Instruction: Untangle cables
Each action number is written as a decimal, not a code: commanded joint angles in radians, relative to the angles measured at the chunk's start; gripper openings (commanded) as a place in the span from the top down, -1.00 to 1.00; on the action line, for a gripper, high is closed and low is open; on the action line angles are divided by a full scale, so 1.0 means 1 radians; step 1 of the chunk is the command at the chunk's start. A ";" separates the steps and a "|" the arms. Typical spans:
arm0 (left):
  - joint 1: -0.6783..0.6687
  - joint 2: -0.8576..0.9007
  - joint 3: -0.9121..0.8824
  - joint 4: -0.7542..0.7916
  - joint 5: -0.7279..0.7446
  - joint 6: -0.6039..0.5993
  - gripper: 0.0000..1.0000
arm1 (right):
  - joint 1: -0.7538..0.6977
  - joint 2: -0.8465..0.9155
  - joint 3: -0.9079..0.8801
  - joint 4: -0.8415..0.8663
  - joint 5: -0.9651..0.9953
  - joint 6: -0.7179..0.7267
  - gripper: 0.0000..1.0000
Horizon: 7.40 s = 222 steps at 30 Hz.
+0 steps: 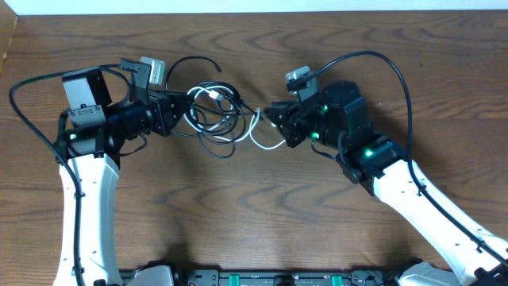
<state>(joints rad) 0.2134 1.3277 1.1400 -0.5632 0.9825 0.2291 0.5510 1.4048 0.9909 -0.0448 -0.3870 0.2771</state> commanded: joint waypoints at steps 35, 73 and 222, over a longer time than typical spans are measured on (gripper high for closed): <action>-0.186 -0.002 0.010 0.008 -0.175 -0.018 0.85 | 0.006 -0.007 0.003 -0.006 -0.060 -0.047 0.98; -0.064 -0.002 0.010 -0.121 -1.398 -0.635 0.85 | -0.148 -0.092 0.003 -0.073 -0.023 -0.031 0.98; -0.212 -0.010 0.010 0.005 -1.218 -0.338 0.85 | -0.431 -0.091 0.003 0.078 -0.428 0.182 0.98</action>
<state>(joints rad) -0.0010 1.3273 1.1404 -0.5594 -0.3458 -0.1539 0.1234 1.3384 0.9863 0.0307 -0.8146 0.4843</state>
